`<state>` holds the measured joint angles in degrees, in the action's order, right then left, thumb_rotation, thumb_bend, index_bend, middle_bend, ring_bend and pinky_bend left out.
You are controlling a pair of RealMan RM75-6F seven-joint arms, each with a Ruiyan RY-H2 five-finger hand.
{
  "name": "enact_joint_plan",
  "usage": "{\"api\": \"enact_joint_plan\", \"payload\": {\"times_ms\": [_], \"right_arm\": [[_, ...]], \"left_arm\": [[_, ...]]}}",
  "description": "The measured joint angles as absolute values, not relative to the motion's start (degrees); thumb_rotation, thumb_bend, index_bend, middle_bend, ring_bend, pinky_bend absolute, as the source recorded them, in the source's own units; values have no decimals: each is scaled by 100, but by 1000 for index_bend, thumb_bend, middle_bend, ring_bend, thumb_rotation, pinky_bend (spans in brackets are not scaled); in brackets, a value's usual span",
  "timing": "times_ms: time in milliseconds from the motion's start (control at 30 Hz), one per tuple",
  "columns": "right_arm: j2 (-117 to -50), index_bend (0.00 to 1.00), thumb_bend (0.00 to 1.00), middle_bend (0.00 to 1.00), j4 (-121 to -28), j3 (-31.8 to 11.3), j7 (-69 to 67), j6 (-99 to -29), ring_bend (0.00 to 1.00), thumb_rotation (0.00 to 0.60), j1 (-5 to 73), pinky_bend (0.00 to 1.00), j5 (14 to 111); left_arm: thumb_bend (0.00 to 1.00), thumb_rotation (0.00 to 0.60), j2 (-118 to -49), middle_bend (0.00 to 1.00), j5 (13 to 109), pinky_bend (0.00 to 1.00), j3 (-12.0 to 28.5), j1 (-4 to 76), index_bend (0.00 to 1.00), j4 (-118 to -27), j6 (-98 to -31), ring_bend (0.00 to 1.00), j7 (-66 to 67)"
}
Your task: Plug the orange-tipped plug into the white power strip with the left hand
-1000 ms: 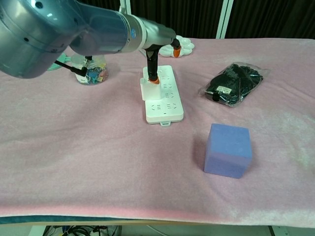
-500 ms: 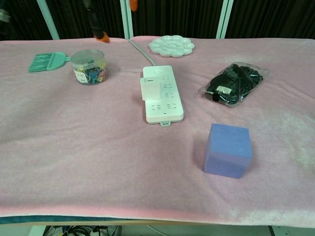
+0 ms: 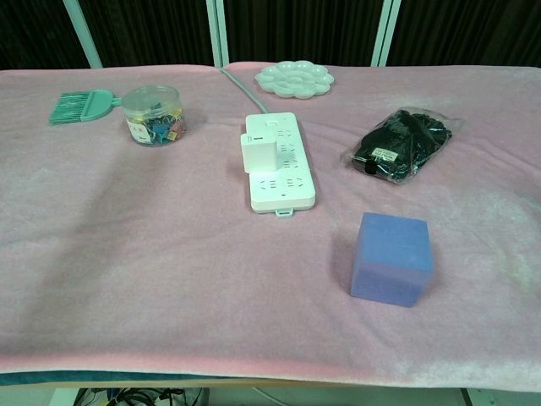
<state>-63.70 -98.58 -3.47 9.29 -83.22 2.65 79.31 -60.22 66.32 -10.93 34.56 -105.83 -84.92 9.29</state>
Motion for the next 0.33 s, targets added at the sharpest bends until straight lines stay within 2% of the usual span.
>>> {"api": "enact_joint_plan", "payload": {"times_ms": [167, 333], "right_arm": [[-6374, 171, 203, 33, -9825, -346, 918, -8300, 170, 600, 275, 140, 7948], [-6368, 171, 203, 33, -9827, -338, 918, -8260, 170, 600, 280, 140, 7938]], "left_arm": [[134, 600, -6062, 54, 7944, 43, -1509, 2188, 147, -9847, -9489, 0, 147], [134, 600, -6014, 56, 8210, 43, -1586, 1660, 147, -9631, -9735, 0, -24]]}}
